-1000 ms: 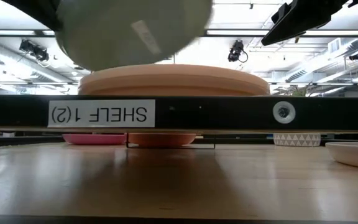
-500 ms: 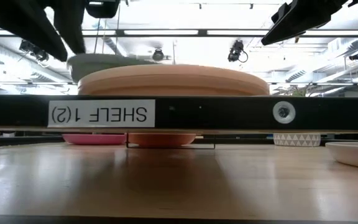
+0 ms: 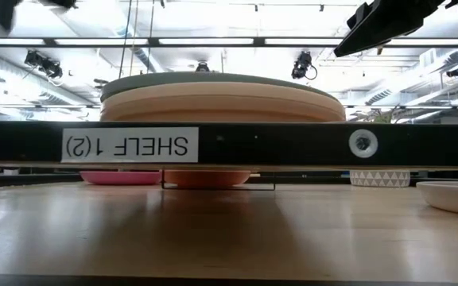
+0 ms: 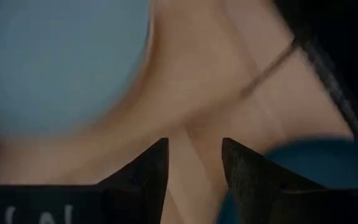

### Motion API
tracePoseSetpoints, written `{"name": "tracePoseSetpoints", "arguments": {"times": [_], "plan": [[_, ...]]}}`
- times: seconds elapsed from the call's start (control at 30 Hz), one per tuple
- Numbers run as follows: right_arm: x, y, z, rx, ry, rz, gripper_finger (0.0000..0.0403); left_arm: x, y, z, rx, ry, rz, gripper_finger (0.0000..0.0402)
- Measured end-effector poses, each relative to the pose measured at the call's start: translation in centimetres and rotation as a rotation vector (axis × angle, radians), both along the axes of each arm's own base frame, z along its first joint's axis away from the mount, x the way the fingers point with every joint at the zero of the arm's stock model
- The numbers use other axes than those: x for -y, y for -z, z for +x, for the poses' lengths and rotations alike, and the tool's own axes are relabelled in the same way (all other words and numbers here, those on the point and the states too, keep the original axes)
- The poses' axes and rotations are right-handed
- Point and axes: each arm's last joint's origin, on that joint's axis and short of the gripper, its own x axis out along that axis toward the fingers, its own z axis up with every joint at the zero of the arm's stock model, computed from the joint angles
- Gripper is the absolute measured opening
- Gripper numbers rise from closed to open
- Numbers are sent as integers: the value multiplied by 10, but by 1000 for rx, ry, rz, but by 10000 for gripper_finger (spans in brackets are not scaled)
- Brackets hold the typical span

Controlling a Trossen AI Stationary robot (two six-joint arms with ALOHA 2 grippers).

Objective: Place and stack plates onto a shelf
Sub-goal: Stack the dark blue plate on top of the light blue plate

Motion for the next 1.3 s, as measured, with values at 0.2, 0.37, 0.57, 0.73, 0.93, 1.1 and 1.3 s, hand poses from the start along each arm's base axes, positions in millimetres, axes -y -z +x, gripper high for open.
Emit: {"name": "tracePoseSetpoints", "arguments": {"times": [0.2,0.37,0.57,0.73,0.93,1.1,1.3], "plan": [[-2,3,4,84,-8,42,70,2,28,-25,-120,-195,-26,143],[-10,22,14,180,-95,121,70,-3,41,-39,-131,-279,57,142],[-20,49,31,138,-126,122,70,-8,55,-47,-159,-296,95,142],[-25,63,40,118,-136,123,70,-9,58,-49,-175,-296,92,142],[-28,67,42,114,-150,133,70,-9,58,-51,-229,-324,57,142],[-30,64,42,132,-159,138,70,-8,62,-52,-245,-322,35,142],[-30,64,42,134,-163,132,70,-16,83,-58,-319,-313,-9,142]]}}
